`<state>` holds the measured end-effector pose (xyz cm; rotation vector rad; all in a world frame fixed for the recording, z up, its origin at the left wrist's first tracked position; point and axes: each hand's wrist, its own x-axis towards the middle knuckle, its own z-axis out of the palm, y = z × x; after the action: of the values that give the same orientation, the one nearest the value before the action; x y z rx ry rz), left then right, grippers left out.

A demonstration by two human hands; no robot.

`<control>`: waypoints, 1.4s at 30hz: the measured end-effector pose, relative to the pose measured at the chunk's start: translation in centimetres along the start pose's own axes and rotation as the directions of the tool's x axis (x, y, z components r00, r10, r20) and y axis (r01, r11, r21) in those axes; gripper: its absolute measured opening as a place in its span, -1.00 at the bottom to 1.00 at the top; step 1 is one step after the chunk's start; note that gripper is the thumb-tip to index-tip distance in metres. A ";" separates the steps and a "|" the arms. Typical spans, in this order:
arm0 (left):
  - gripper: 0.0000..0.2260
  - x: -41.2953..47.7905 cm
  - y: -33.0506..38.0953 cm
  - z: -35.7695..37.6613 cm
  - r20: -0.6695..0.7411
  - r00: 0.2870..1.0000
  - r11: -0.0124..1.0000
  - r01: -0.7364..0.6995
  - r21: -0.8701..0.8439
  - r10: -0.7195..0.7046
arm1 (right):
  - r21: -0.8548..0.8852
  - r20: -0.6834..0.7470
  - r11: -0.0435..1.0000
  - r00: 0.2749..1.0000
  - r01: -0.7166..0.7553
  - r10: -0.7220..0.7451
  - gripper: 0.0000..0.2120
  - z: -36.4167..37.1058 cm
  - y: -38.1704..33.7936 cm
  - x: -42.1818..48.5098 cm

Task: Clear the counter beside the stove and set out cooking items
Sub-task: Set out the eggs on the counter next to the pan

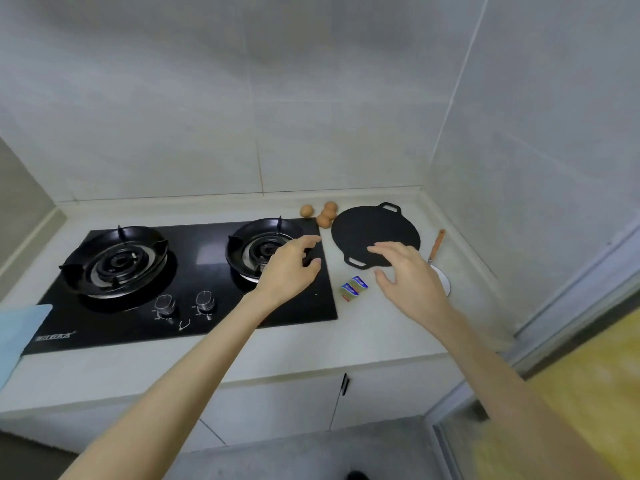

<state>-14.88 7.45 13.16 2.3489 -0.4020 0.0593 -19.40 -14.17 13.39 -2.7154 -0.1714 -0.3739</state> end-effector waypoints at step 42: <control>-0.49 26.6 -11.1 22.6 0.337 0.613 0.522 0.788 -0.327 -0.715 | -0.033 0.848 0.991 0.528 0.126 -0.039 -0.45 17.6 23.8 23.2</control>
<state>12.13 -7.68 -6.42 1.8648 0.5375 -0.5950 11.05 -27.43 -4.37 -2.7230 -0.5587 1.0104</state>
